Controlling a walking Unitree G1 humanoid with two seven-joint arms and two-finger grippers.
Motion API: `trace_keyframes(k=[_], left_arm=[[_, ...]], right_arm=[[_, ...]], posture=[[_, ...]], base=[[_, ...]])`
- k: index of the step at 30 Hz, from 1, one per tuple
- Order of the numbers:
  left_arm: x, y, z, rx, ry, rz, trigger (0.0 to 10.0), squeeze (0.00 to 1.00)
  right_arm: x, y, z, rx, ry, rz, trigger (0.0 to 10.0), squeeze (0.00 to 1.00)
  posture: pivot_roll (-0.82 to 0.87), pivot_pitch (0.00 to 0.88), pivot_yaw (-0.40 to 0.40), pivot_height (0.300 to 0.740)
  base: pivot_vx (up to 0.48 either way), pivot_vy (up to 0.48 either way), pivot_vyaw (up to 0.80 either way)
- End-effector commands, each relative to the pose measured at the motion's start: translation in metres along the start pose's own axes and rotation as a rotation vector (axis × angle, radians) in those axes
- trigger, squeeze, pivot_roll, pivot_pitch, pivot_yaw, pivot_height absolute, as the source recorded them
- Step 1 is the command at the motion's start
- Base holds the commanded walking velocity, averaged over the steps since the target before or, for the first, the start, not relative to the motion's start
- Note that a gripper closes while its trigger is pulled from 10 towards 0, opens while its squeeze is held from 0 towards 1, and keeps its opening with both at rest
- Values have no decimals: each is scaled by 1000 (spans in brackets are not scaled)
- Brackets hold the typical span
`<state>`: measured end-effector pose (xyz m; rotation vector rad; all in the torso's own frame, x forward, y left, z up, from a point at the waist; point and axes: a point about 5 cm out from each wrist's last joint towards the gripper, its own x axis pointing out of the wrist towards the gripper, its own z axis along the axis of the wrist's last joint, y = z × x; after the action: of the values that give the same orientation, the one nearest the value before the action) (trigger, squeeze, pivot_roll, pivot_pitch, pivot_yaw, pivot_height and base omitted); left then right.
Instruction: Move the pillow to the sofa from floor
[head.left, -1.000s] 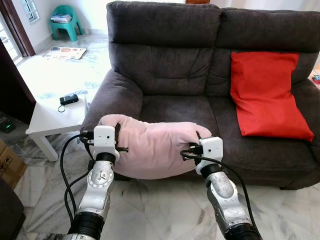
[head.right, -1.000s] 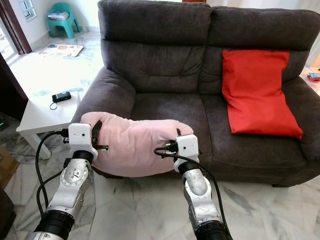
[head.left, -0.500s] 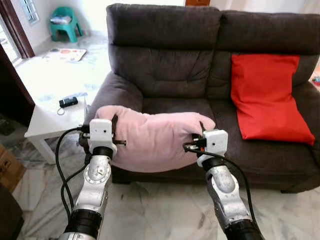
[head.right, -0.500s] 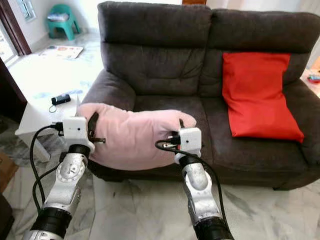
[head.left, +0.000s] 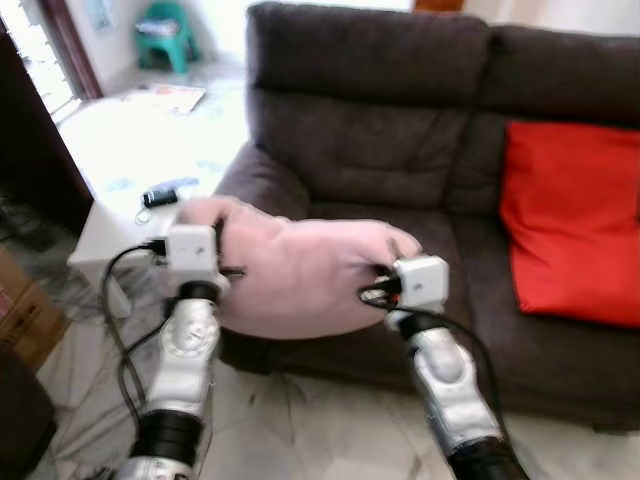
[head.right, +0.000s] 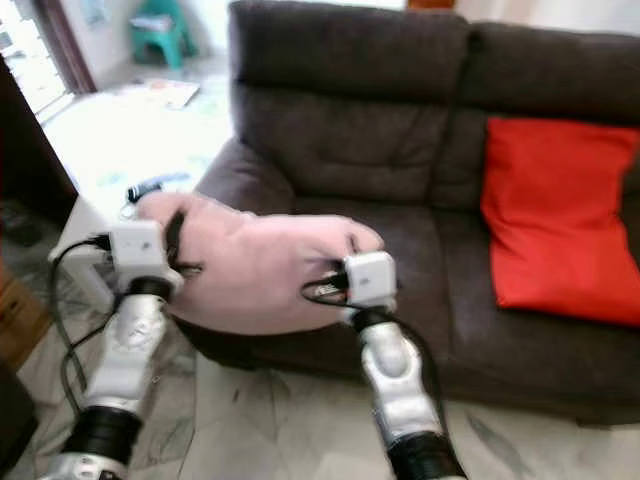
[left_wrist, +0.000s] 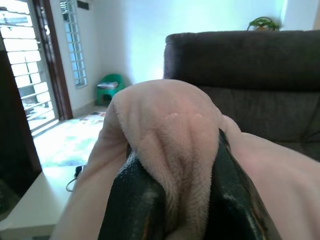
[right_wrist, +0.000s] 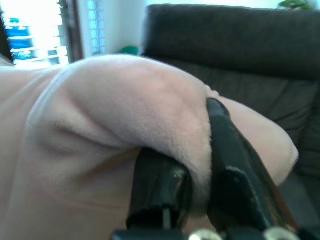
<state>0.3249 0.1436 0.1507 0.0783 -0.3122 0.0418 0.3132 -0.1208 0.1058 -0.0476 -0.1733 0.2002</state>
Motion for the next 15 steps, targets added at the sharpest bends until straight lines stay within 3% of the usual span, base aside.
trace_keyframes(k=[1,4,7,8,15], left_arm=[[2,0,10,12,-43,-15,10000,0],[4,0,14,12,-58,-14,10000,0],[6,1,18,12,-71,-7,10000,0],[8,2,22,7,-84,-2,10000,0],[10,2,30,5,-107,-4,10000,0]], right_arm=[[9,21,21,-4,-105,83,10000,0],[7,24,21,-16,-109,104,10000,0],[7,27,24,-40,-127,137,10000,0],[7,28,24,-2,-120,126,10000,0],[8,28,25,9,-123,123,10000,0]], posture=[[13,0,-83,740],[11,0,-83,740],[10,0,-83,740],[12,0,-84,740],[11,1,-83,740]], base=[[315,0,0],[312,0,0],[317,0,800],[315,0,800],[315,0,0]])
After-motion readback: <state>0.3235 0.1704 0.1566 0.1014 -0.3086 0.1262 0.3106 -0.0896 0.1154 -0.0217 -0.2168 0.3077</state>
